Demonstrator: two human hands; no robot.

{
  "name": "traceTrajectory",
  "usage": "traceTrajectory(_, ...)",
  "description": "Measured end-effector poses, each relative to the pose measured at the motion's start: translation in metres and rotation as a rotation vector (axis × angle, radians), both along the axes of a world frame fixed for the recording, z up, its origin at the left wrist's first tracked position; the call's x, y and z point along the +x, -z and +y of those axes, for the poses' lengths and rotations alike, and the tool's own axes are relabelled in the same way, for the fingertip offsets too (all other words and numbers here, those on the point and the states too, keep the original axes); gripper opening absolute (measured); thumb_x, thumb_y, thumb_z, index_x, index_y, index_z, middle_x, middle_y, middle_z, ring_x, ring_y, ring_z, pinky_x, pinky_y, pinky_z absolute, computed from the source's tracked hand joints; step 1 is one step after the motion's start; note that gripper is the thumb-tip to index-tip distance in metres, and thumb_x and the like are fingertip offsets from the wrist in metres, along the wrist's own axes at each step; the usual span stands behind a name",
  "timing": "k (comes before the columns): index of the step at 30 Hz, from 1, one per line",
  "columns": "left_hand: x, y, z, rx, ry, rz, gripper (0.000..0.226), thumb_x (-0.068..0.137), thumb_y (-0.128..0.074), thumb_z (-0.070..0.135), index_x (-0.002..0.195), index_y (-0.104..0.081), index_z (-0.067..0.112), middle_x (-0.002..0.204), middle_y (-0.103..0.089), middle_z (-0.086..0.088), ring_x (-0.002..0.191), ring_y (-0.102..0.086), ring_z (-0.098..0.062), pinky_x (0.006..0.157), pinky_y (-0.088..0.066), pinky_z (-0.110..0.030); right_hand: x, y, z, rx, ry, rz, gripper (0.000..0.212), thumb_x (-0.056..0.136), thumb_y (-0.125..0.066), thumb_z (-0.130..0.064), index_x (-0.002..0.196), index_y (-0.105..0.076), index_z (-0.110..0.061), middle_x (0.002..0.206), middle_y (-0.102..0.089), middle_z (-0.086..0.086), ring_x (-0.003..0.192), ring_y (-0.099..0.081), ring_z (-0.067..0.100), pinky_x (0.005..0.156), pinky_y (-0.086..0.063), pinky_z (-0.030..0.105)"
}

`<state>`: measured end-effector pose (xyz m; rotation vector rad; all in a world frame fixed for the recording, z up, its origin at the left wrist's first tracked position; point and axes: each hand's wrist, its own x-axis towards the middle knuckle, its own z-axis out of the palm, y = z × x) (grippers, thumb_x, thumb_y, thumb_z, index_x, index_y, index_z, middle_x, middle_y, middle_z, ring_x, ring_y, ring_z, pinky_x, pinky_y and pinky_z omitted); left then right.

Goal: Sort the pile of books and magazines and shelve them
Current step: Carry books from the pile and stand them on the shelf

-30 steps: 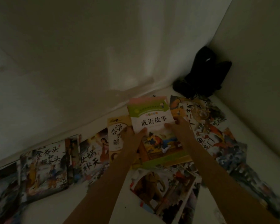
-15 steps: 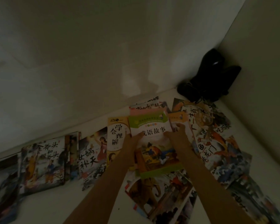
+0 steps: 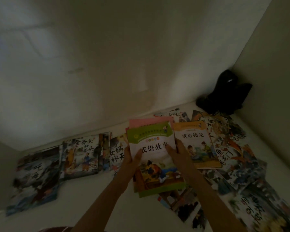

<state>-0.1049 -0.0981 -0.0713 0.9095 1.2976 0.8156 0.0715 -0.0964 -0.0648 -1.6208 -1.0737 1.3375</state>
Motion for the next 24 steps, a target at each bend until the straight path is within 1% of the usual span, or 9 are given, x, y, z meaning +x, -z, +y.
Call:
traceTrajectory(1, -0.014, -0.009, -0.007, 0.021, 0.006, -0.004, 0.048, 0.091, -0.052, 0.028, 0.132, -0.027, 0.035, 0.129, -0.051, 0.003, 0.108, -0.059, -0.014, 0.085, -0.055, -0.036, -0.011, -0.003, -0.006, 0.032, 0.006, 0.007, 0.053, 0.091, -0.054, -0.043, 0.139, -0.036, -0.029, 0.135, -0.047, -0.009, 0.122, -0.049, 0.018, 0.102, -0.044, 0.036)
traceTrajectory(3, -0.047, -0.03, -0.023, 0.068, 0.017, -0.005, 0.06, 0.085, -0.062, 0.024, 0.134, -0.03, 0.034, 0.124, -0.057, 0.002, 0.101, -0.064, -0.013, 0.076, -0.058, -0.034, -0.037, -0.018, -0.02, 0.052, 0.021, 0.092, 0.033, 0.094, -0.053, -0.028, 0.125, -0.041, -0.03, 0.116, -0.052, -0.017, 0.104, -0.054, 0.007, 0.084, -0.049, 0.014)
traceTrajectory(4, -0.064, -0.041, -0.031, 0.09, 0.025, 0.006, 0.067, 0.08, -0.066, 0.024, 0.136, -0.03, 0.033, 0.124, -0.058, 0.001, 0.101, -0.065, -0.014, 0.076, -0.058, -0.035, -0.05, -0.024, -0.026, 0.061, 0.008, 0.107, 0.029, 0.095, -0.052, -0.023, 0.122, -0.042, -0.027, 0.112, -0.054, -0.014, 0.098, -0.054, 0.006, 0.076, -0.049, 0.01)
traceTrajectory(7, -0.111, -0.076, -0.056, 0.181, 0.009, 0.058, 0.064, 0.075, -0.071, 0.026, 0.13, -0.037, 0.032, 0.12, -0.06, 0.0, 0.096, -0.067, -0.014, 0.074, -0.059, -0.034, -0.09, -0.056, -0.047, 0.129, -0.013, 0.099, 0.026, 0.094, -0.053, -0.025, 0.119, -0.044, -0.023, 0.111, -0.059, -0.003, 0.086, -0.06, 0.004, 0.068, -0.053, 0.018)
traceTrajectory(9, -0.137, -0.101, -0.073, 0.26, -0.023, 0.079, 0.055, 0.078, -0.07, 0.023, 0.123, -0.04, 0.033, 0.116, -0.063, 0.0, 0.089, -0.069, -0.012, 0.069, -0.059, -0.032, -0.116, -0.079, -0.061, 0.205, -0.034, 0.122, 0.02, 0.094, -0.053, -0.026, 0.112, -0.045, -0.026, 0.103, -0.061, -0.008, 0.083, -0.061, 0.002, 0.065, -0.055, 0.019)
traceTrajectory(12, -0.172, -0.14, -0.101, 0.379, -0.051, 0.106, 0.053, 0.076, -0.069, 0.028, 0.122, -0.043, 0.03, 0.115, -0.064, -0.002, 0.09, -0.069, -0.016, 0.069, -0.059, -0.038, -0.152, -0.117, -0.08, 0.308, -0.078, 0.153, 0.02, 0.094, -0.052, -0.027, 0.112, -0.047, -0.025, 0.101, -0.061, -0.007, 0.085, -0.063, 0.003, 0.068, -0.057, 0.023)
traceTrajectory(15, -0.2, -0.183, -0.127, 0.517, -0.1, 0.112, 0.039, 0.082, -0.065, 0.018, 0.112, -0.046, 0.035, 0.105, -0.066, 0.002, 0.084, -0.07, -0.011, 0.061, -0.057, -0.028, -0.181, -0.164, -0.099, 0.426, -0.104, 0.131, 0.03, 0.093, -0.052, -0.029, 0.12, -0.046, -0.02, 0.107, -0.063, 0.001, 0.09, -0.065, 0.012, 0.074, -0.057, 0.03)
traceTrajectory(18, -0.223, -0.233, -0.148, 0.641, -0.138, 0.149, 0.041, 0.081, -0.066, 0.018, 0.11, -0.045, 0.038, 0.104, -0.067, 0.002, 0.085, -0.07, -0.013, 0.061, -0.057, -0.027, -0.203, -0.213, -0.114, 0.55, -0.144, 0.139, 0.032, 0.092, -0.053, -0.032, 0.121, -0.046, -0.021, 0.111, -0.064, 0.003, 0.095, -0.066, 0.017, 0.081, -0.057, 0.04)
traceTrajectory(24, -0.251, -0.321, -0.189, 0.891, -0.273, 0.211, 0.044, 0.078, -0.065, 0.021, 0.116, -0.046, 0.03, 0.104, -0.068, 0.005, 0.087, -0.069, -0.01, 0.063, -0.057, -0.026, -0.237, -0.31, -0.133, 0.778, -0.268, 0.211, 0.023, 0.092, -0.054, -0.028, 0.114, -0.048, -0.027, 0.105, -0.064, -0.008, 0.091, -0.065, 0.007, 0.075, -0.059, 0.03)
